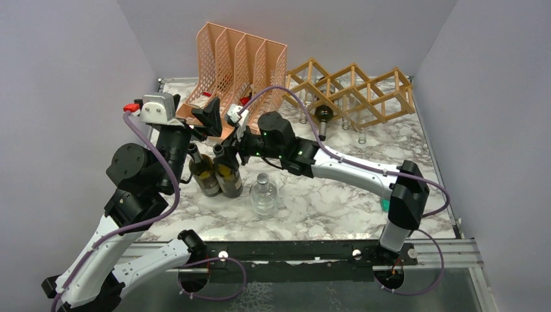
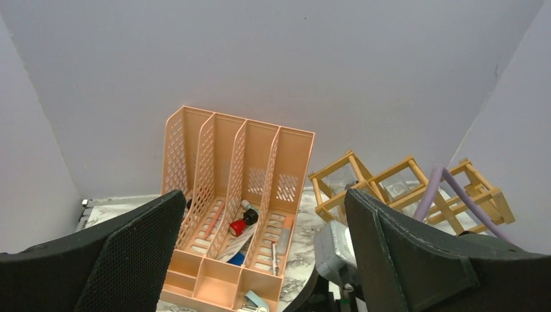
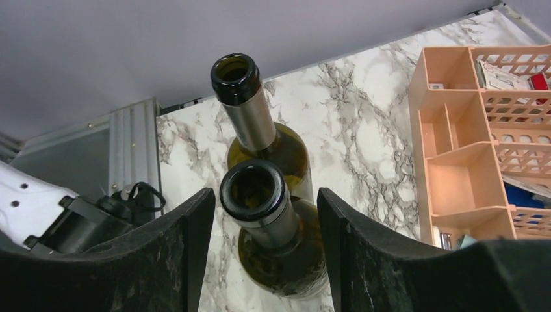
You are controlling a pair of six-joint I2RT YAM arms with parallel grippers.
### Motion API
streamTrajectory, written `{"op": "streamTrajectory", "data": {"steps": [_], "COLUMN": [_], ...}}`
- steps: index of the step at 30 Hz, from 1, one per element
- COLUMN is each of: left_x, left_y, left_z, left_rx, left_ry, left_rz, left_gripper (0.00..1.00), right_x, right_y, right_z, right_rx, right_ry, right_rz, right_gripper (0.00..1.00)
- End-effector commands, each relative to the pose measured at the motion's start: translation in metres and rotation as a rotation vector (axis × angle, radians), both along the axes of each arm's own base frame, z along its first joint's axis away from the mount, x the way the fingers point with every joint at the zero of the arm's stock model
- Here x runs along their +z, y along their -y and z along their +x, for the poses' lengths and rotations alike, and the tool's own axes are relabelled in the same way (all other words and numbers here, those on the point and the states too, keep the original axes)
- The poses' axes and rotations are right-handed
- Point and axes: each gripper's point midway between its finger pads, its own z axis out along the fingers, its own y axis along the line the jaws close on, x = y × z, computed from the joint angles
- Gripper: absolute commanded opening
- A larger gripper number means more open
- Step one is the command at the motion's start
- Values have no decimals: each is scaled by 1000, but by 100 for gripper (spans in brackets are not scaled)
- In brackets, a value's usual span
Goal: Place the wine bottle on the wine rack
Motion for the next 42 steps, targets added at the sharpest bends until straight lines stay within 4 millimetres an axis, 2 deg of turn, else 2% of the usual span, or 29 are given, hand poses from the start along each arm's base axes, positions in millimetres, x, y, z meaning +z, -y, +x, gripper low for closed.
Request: {"op": "streamTrajectory", "data": {"steps": [1, 7, 11, 13, 20, 25, 30, 35, 38, 42], "left_x": [0, 0, -3, -5, -9, -15, -20, -26, -36, -56], "left_y": [-7, -6, -3, -1, 11, 19, 25, 26, 31, 45], "left_z": [0, -1, -1, 0, 2, 4, 4, 5, 6, 11], "left_rx": [28, 20, 8, 1, -43, -72, -97, -95, -112, -150], "left_ry": [0, -7, -18, -25, -44, -63, -75, -83, -100, -138], "left_rz": [-3, -4, -3, -2, -9, -9, 2, 17, 30, 51], "left_gripper": [99, 99, 99, 99, 99, 99, 99, 99, 99, 99], "right_x": [12, 11, 28, 39, 78, 93, 95, 99, 97, 84], "right_y": [-17, -20, -7, 2, 41, 70, 104, 141, 165, 199], "right_z": [6, 14, 19, 21, 35, 46, 55, 52, 46, 40], "right_rx": [1, -33, -90, -125, -299, -433, -577, -678, -720, -792], "right_ry": [66, 101, 151, 181, 262, 266, 254, 221, 205, 179], "right_rz": [50, 56, 83, 102, 186, 210, 186, 181, 173, 137], "right_gripper": [57, 30, 14, 9, 5, 5, 5, 4, 4, 5]}}
